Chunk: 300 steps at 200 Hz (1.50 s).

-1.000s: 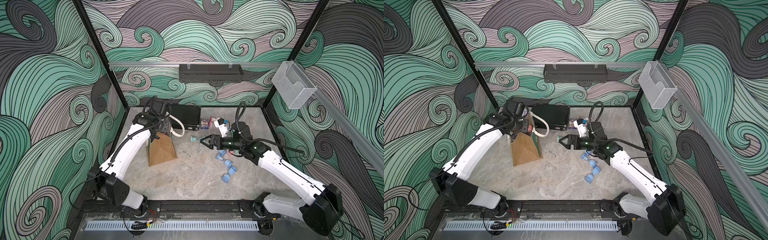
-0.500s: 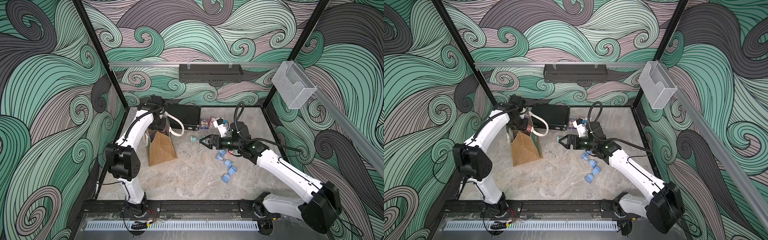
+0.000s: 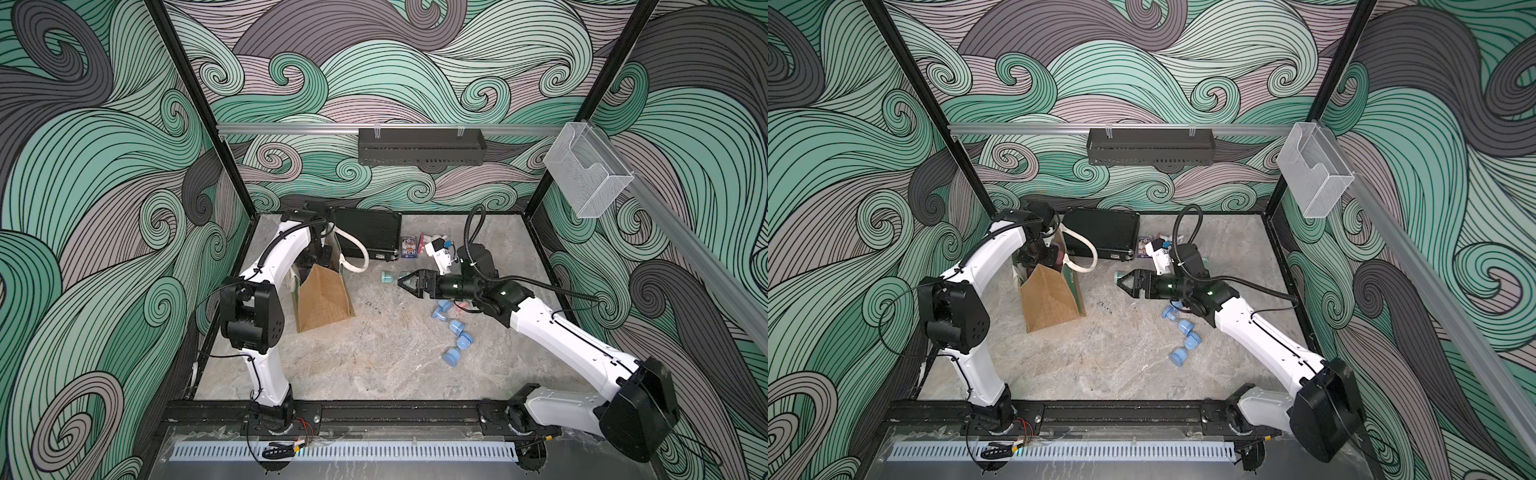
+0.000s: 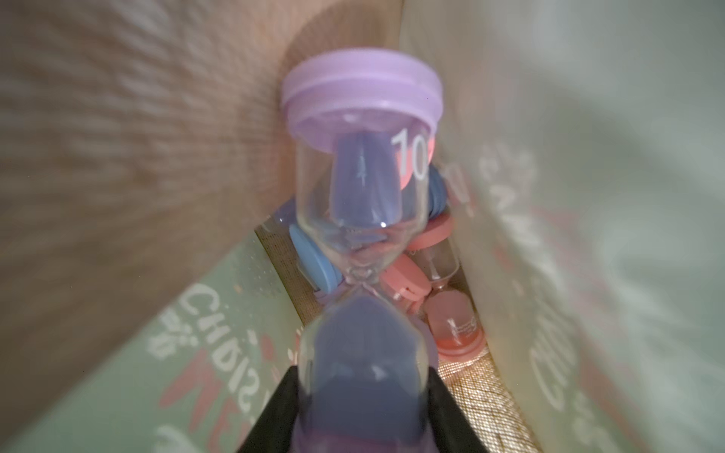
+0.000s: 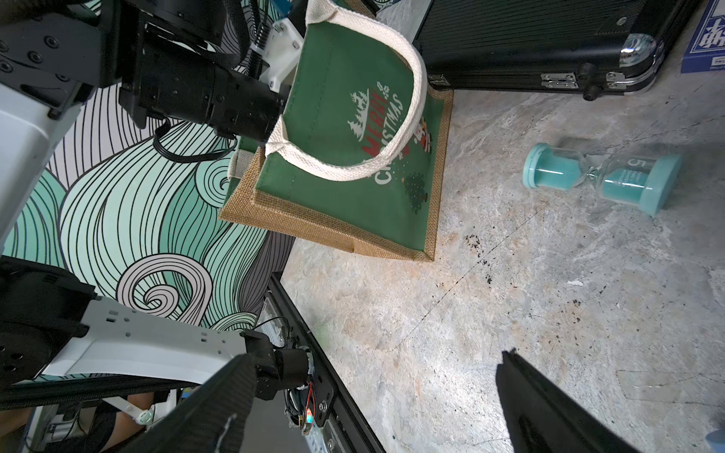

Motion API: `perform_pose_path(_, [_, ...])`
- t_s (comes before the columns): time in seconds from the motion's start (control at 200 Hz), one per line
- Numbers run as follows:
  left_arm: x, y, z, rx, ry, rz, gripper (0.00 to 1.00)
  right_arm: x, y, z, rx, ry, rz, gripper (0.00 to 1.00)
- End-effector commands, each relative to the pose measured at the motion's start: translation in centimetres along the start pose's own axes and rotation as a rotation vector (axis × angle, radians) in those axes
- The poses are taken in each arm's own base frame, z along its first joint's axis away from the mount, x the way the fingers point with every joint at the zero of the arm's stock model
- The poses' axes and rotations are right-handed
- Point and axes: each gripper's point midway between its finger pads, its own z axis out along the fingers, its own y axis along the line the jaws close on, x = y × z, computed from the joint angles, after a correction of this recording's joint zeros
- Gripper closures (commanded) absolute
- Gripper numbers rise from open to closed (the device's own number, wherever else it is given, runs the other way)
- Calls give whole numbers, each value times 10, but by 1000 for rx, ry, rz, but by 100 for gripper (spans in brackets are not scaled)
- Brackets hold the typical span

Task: Put the hourglass into the canvas bag
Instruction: Place the hourglass in the canvas bag, then pick up the hourglass from the center of the board.

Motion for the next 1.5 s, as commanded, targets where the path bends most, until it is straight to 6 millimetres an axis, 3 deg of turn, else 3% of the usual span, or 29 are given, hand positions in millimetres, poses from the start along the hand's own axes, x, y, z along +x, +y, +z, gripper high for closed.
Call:
perform_pose_path(0.0, [1, 6, -7, -14, -18, -35, 78, -5, -2, 1, 5, -23, -11, 0])
perform_pose_path(0.105, [1, 8, -11, -34, -17, -33, 70, -9, -2, 0, 4, -27, -8, 0])
perform_pose_path(0.205, [4, 13, -13, -57, -20, -33, 57, -11, -1, 0, 5, -33, -6, 0])
perform_pose_path(0.786, [10, 11, -50, -8, -99, -36, 40, -37, 11, -21, 0, -92, -27, 0])
perform_pose_path(0.986, [11, 11, -91, 39, -204, -43, 36, -43, 6, -37, 27, -119, -14, 0])
perform_pose_path(1.266, [10, -5, -149, 201, -437, -89, 33, -31, -20, -64, 135, -114, 36, 0])
perform_pose_path(1.286, [13, -4, -162, 215, -479, -101, 33, -30, -23, -66, 143, -115, 40, 1])
perform_pose_path(1.406, [18, -31, -190, 345, -567, -64, 33, -23, -37, -78, 196, -112, 67, 0])
perform_pose_path(1.496, [22, -55, -200, 384, -596, -11, 33, -17, -46, -87, 241, -105, 78, 0])
